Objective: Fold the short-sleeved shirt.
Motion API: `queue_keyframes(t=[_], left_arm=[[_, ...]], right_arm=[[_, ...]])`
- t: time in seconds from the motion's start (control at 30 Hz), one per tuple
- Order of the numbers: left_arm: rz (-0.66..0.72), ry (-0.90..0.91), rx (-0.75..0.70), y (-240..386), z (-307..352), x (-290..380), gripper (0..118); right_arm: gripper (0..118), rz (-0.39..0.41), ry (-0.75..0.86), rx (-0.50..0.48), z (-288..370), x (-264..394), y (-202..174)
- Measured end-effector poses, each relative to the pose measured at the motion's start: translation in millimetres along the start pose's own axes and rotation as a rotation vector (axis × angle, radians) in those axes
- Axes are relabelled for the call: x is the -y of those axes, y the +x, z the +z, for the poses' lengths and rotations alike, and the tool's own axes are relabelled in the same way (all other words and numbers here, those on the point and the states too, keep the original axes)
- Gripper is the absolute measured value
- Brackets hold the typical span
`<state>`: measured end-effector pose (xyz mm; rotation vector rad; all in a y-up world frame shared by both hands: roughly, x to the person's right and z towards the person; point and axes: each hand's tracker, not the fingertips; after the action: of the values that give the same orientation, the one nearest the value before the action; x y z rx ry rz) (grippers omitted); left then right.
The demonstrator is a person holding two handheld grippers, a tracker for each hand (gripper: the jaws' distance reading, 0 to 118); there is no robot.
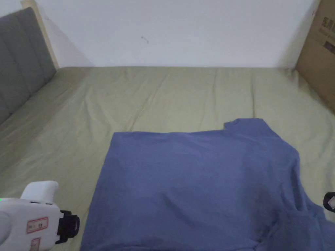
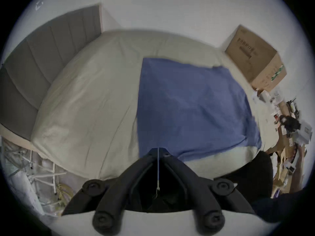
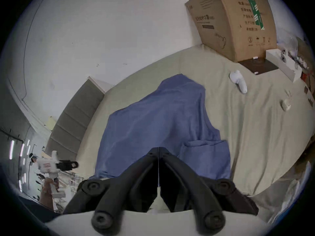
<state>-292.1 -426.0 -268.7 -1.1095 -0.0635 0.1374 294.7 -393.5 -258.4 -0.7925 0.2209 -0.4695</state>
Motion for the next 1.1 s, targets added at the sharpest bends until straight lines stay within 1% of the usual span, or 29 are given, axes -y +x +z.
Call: queue_keyframes(t=[0.03, 0.07, 0.1, 0.13, 0.17, 0.2, 0.23, 0.3, 0.33, 0.37, 0.4, 0.43, 0.47, 0.5, 0.53, 0.57, 0.6, 0.63, 0.67, 0.7, 0.73, 0.77, 0.83, 0.93, 0.97, 1.0, 1.03, 1.07, 1.1], left_arm=[[0.008, -0.08, 0.014, -11.1, -18.4, 0.3, 1], [0.036, -0.131, 0.013, -19.7, -34.3, 3.0, 3], [0.067, -0.176, 0.013, -26.5, -48.8, 6.6, 17], [0.085, -0.2, 0.009, -32.4, -64.2, 11.7, 67], [0.077, -0.235, 0.025, -34.2, -77.4, 18.8, 97], [0.062, -0.237, 0.01, -34.8, -86.9, 23.8, 106], [0.049, -0.252, 0.001, -33.9, -95.6, 27.1, 103], [0.051, -0.328, 0.0, -32.7, -113.5, 35.3, 103], [0.053, -0.334, 0.009, -31.4, -119.1, 38.4, 101], [0.016, -0.309, -0.023, -27.1, -116.7, 39.2, 94], [-0.038, -0.275, -0.064, -24.2, -110.7, 37.6, 84], [-0.07, -0.261, -0.082, -20.5, -103.7, 35.6, 68], [-0.067, -0.248, -0.06, -20.0, -96.5, 34.4, 45], [-0.061, -0.223, -0.037, -21.1, -89.8, 33.1, 14], [-0.027, -0.193, 0.023, -23.4, -85.0, 31.2, 2], [0.003, -0.173, 0.002, -22.9, -78.0, 30.8, 2], [-0.008, -0.193, -0.003, -24.5, -75.2, 30.8, 2], [-0.014, -0.195, 0.003, -24.2, -72.0, 32.5, 2], [-0.02, -0.187, 0.002, -23.1, -68.1, 34.8, 2], [-0.017, -0.178, 0.003, -23.2, -65.3, 35.7, 2], [0.01, -0.155, 0.046, -23.5, -60.7, 36.3, 2], [0.041, -0.144, 0.07, -23.5, -55.6, 36.3, 2], [0.056, -0.124, 0.068, -19.1, -45.4, 33.6, 2], [0.06, -0.102, 0.072, -14.7, -38.7, 28.4, 2], [0.058, -0.1, 0.07, -11.8, -38.1, 24.7, 2], [0.057, -0.1, 0.069, -10.2, -38.6, 23.1, 2], [0.055, -0.101, 0.066, -9.0, -39.4, 21.9, 2], [0.057, -0.106, 0.063, -8.2, -40.2, 21.3, 2], [0.059, -0.111, 0.06, -9.0, -41.6, 19.2, 2]], right_arm=[[0, -0.027, -0.041, -0.023, -4.9, -0.2, 1.5], [0, -0.04, -0.063, -0.027, -11.5, 0.9, 1.3], [0, -0.047, -0.065, -0.021, -15.3, 2.3, 1.8], [0, -0.047, -0.069, -0.016, -19.5, 4.7, 2.0], [0, -0.05, -0.072, -0.013, -22.9, 7.6, 2.2], [0, -0.055, -0.076, -0.011, -28.5, 9.9, 4.8], [0, -0.059, -0.089, -0.013, -32.2, 11.9, 6.0], [0, -0.052, -0.111, -0.01, -36.3, 15.5, 5.9], [0, -0.044, -0.12, 0.003, -39.4, 17.0, 7.2], [0, -0.033, -0.125, 0.016, -40.6, 17.8, 7.8], [0, -0.024, -0.125, 0.029, -40.6, 18.0, 8.8], [0, -0.014, -0.12, 0.037, -39.4, 18.0, 10.0], [0, -0.005, -0.116, 0.033, -39.0, 17.8, 13.0], [0, 0.005, -0.111, 0.024, -37.0, 16.7, 15.7], [0, 0.016, -0.107, 0.011, -34.1, 15.6, 18.7], [0, 0.027, -0.11, 0.0, -31.6, 14.7, 22.0], [0, 0.04, -0.121, 0.004, -30.8, 14.3, 26.3], [1, 0.07, -0.147, 0.04, -30.1, 13.7, 30.9], [18, 0.092, -0.172, 0.101, -30.8, 13.7, 35.7], [64, 0.111, -0.205, 0.155, -32.7, 14.0, 41.0], [106, 0.12, -0.25, 0.222, -37.5, 16.0, 49.7], [106, 0.127, -0.334, 0.292, -45.8, 20.2, 59.7], [107, 0.141, -0.395, 0.354, -55.2, 30.0, 78.4], [106, 0.133, -0.507, 0.348, -77.9, 45.3, 99.6], [104, 0.144, -0.538, 0.358, -85.2, 50.3, 102.3], [98, 0.16, -0.554, 0.365, -91.0, 54.3, 110.2], [80, 0.178, -0.578, 0.361, -94.5, 58.4, 109.8], [63, 0.213, -0.588, 0.366, -94.0, 60.6, 105.0], [59, 0.261, -0.567, 0.378, -89.2, 59.8, 98.6]])
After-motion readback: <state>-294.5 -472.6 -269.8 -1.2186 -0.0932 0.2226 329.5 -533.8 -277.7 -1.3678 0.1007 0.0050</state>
